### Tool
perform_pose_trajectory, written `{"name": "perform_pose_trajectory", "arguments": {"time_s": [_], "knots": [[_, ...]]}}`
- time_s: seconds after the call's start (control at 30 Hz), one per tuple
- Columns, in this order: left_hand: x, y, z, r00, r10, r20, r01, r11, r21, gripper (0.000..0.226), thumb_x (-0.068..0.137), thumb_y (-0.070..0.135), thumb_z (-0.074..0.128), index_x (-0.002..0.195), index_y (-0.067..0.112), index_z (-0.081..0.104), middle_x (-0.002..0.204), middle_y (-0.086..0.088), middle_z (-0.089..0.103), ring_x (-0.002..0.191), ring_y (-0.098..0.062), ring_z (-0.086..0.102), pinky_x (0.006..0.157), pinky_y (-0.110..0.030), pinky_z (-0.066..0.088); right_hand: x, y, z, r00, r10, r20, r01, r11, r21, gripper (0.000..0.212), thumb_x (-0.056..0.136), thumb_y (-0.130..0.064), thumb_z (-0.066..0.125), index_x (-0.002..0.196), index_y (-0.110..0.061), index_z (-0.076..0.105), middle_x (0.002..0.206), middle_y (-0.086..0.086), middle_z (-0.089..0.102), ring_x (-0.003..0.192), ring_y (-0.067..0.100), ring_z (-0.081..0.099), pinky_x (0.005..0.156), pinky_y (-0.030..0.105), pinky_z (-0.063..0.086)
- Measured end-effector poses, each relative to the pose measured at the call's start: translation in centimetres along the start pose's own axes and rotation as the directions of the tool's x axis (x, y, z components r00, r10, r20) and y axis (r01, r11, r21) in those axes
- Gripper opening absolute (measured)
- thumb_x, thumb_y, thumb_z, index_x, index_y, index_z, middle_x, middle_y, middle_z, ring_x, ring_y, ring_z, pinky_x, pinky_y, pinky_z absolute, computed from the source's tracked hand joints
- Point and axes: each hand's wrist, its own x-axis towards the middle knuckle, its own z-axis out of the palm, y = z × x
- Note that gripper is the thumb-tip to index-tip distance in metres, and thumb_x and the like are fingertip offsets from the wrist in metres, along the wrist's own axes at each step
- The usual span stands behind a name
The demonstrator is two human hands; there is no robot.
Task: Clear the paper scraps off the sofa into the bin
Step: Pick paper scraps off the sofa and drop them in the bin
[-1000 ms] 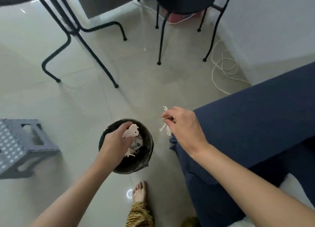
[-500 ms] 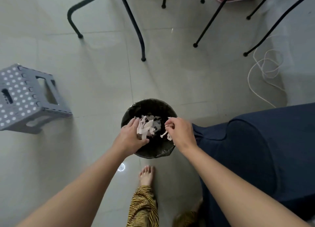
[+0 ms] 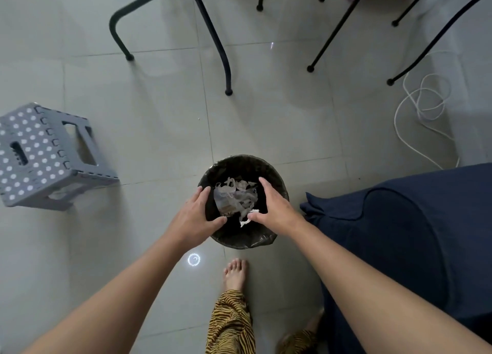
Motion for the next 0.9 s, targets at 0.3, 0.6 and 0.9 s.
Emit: {"name": "perform_pose_trajectory", "arguments": {"time_s": [0.3, 0.6, 0.9], "knots": [[0.4, 2.0, 0.7, 0.999, 0.043, 0.015, -0.044, 0.999, 0.028, 0.082, 0.084, 0.049, 0.066, 0.151, 0.023, 0.027, 0.163, -0.001, 0.015, 0.144, -0.024, 0.028, 0.112, -0.04, 0.033, 0.2, 1.3, 0.2, 0.98, -0.059, -0.188, 0.024, 0.982, -0.185, 0.022, 0.101, -0.03, 0.057, 0.112, -0.021, 0.074, 0.121, 0.007, 0.059, 0.109, 0.028, 0.061, 0.09, 0.041, 0.051], [-0.4, 6.2, -1.1, 0.992, 0.127, 0.004, -0.125, 0.976, 0.18, 0.087, 0.083, 0.072, 0.048, 0.153, 0.027, 0.022, 0.164, 0.0, 0.011, 0.148, -0.021, 0.014, 0.116, -0.046, 0.026, -2.0, 1.7, -3.4, 0.989, -0.056, -0.136, 0.019, 0.965, -0.261, 0.066, 0.096, -0.061, 0.043, 0.152, -0.025, 0.039, 0.146, 0.012, 0.052, 0.136, 0.033, 0.047, 0.109, 0.052, 0.04], [-2.5, 23.0, -4.9, 0.916, 0.399, -0.051, -0.362, 0.873, 0.327, 0.09, 0.081, 0.084, 0.03, 0.154, 0.035, 0.015, 0.164, 0.0, 0.005, 0.15, -0.02, 0.001, 0.118, -0.046, 0.011, -12.5, 3.5, -18.9, 0.892, -0.105, -0.44, -0.035, 0.954, -0.298, 0.084, 0.088, -0.082, 0.025, 0.16, -0.039, 0.013, 0.17, 0.012, 0.004, 0.156, 0.033, -0.001, 0.124, 0.057, -0.003]]}}
